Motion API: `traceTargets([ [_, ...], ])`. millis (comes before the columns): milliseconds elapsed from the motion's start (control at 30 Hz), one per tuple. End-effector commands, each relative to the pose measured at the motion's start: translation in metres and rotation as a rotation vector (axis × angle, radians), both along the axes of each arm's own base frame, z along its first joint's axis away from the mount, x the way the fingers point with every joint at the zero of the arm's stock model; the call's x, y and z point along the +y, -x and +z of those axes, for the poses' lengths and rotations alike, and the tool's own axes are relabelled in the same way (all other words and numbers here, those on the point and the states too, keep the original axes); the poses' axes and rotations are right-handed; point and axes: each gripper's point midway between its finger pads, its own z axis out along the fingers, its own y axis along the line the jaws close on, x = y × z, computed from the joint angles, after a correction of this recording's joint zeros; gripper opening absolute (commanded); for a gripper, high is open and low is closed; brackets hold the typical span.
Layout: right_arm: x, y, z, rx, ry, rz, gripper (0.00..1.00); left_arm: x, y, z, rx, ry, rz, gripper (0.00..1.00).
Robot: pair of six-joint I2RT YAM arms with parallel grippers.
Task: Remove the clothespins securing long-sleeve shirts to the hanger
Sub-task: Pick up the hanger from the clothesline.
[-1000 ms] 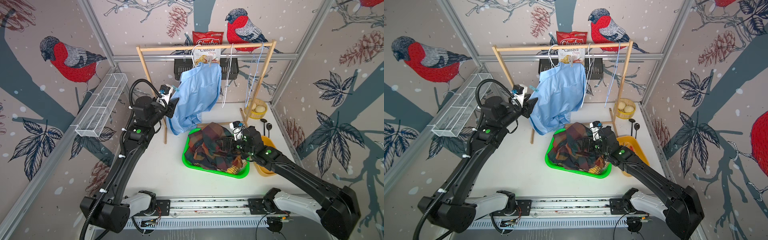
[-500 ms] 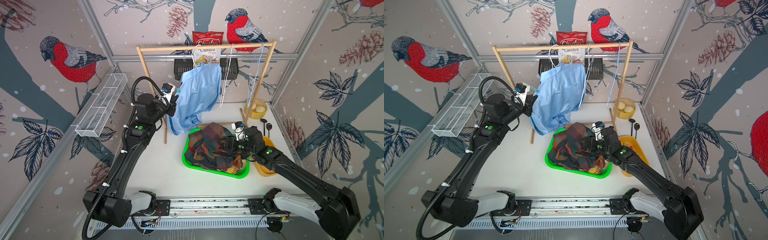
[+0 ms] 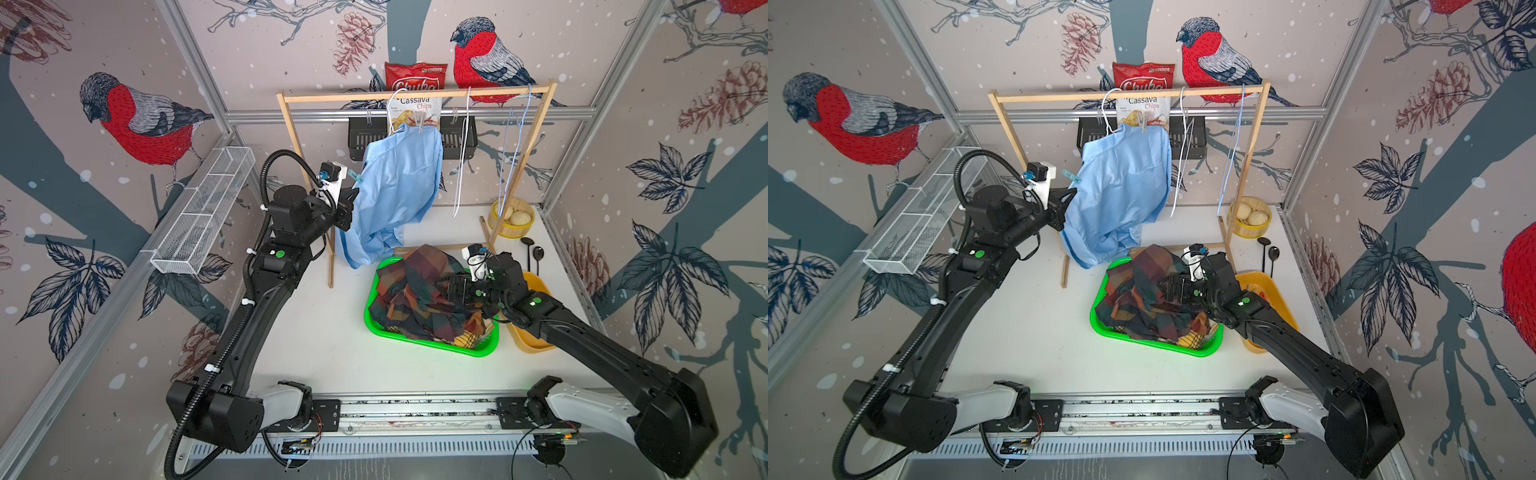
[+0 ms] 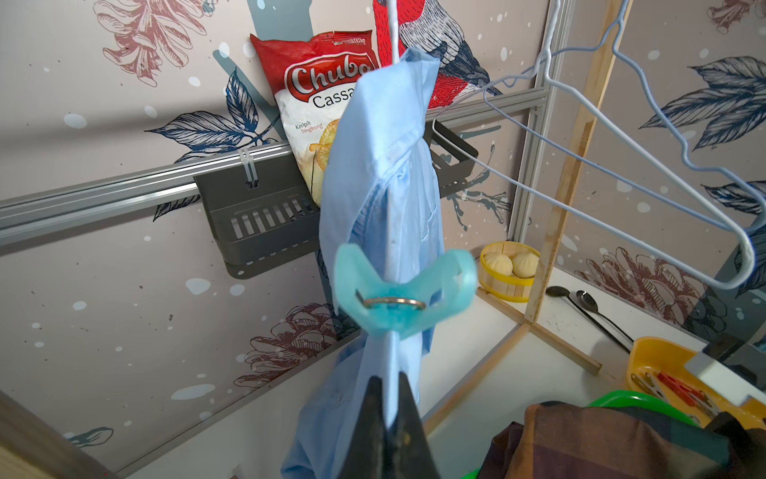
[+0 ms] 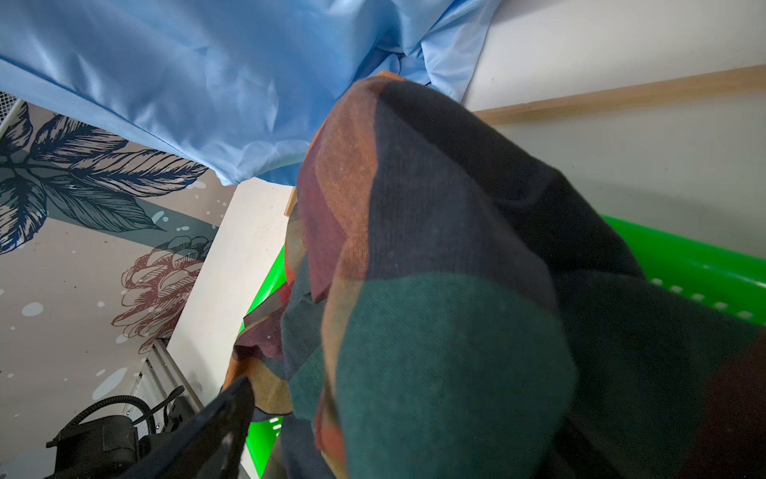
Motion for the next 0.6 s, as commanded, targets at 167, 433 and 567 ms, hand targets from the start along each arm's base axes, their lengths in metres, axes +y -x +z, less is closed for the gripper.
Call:
traceTargets([
  [167,0.009,-0.002,0.008,-0.034,0.005,0.019,1.00,0.017,0.017,0.078,-0.190,0.176,0.064,0.00],
  [433,0.021,-0.004,0.022,-0.076,0.036,0.026,1.00,0.019,0.037,0.111,-0.270,0.217,0.043,0.00],
  [567,0.030,-0.004,0.032,-0.099,0.036,0.039,1.00,0.020,0.041,0.122,-0.290,0.230,0.038,0.00],
])
